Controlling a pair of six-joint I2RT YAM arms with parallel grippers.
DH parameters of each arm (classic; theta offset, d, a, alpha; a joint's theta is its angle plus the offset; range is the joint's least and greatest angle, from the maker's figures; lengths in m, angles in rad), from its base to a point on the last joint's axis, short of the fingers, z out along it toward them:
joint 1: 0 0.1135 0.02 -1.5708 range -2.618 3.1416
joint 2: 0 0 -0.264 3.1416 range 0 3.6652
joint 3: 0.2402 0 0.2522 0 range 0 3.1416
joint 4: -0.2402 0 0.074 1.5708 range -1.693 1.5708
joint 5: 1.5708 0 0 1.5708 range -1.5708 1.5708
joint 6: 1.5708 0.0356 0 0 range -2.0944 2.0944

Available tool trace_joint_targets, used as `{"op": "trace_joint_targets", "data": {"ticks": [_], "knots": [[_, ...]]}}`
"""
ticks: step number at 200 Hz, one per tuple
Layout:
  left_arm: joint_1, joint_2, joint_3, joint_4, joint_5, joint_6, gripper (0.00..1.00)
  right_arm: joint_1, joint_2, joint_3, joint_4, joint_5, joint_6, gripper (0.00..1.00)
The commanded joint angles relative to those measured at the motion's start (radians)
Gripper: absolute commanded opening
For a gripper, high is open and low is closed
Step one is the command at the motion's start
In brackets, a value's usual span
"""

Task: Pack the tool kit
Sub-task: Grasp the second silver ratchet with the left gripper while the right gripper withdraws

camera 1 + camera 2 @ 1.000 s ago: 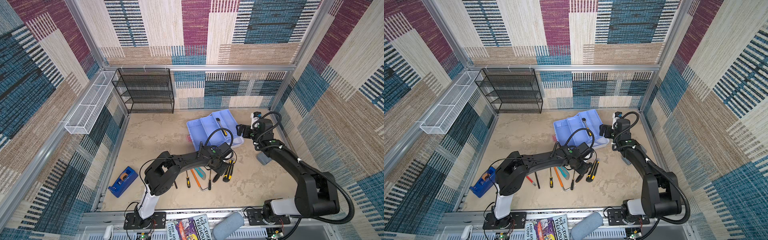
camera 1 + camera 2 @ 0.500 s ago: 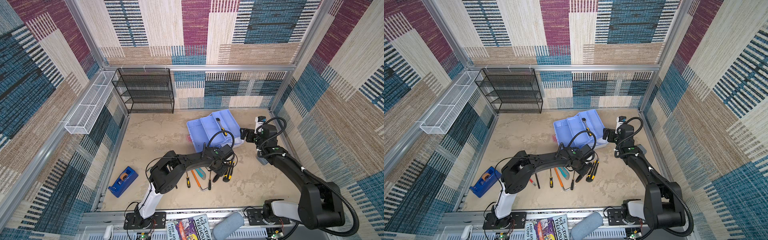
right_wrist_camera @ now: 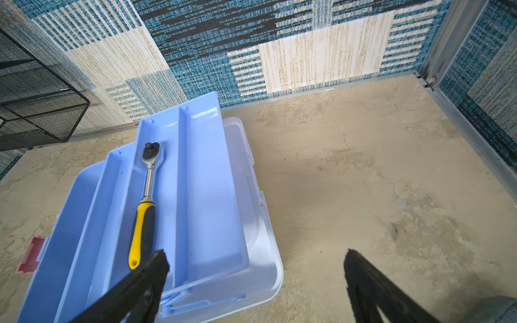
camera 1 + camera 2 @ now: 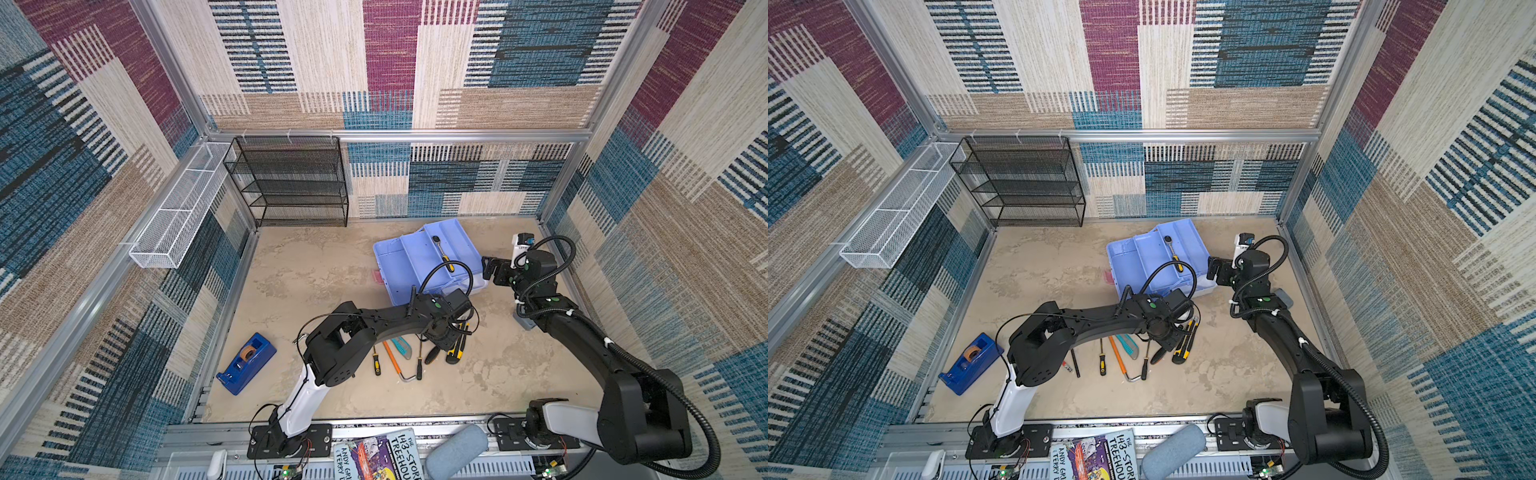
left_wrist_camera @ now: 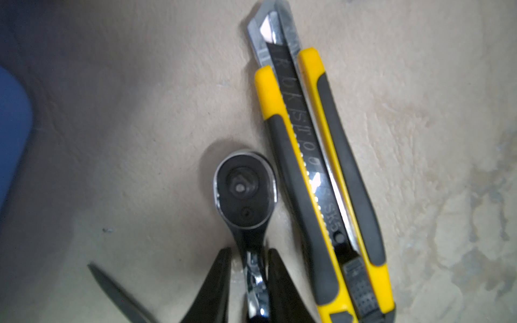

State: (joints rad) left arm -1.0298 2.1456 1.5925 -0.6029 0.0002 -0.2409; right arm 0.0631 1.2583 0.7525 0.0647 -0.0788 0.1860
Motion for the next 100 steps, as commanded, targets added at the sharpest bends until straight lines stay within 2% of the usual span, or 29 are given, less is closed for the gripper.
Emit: {"op": "trace_joint_targets", "data": {"ticks": [1,31,62,100], "knots": [[0.0,-0.011,-0.01,-0.021,-0.002,-0.022,0.18,-0.003,0.006,0.003,0.021,-0.007,0.023,1.0],[-0.001,-0.034,-0.024,-0.021,-0.002,-0.033,0.06,-0.001,0.011,0.003,0.016,-0.029,0.035,1.0],[-0.001,-0.058,-0.028,-0.02,-0.009,-0.054,0.04,-0.003,-0.016,-0.02,0.014,-0.024,0.057,1.0],[0.0,-0.086,-0.022,-0.011,-0.009,-0.067,0.0,-0.002,-0.081,-0.077,0.046,-0.088,0.047,1.0]]}}
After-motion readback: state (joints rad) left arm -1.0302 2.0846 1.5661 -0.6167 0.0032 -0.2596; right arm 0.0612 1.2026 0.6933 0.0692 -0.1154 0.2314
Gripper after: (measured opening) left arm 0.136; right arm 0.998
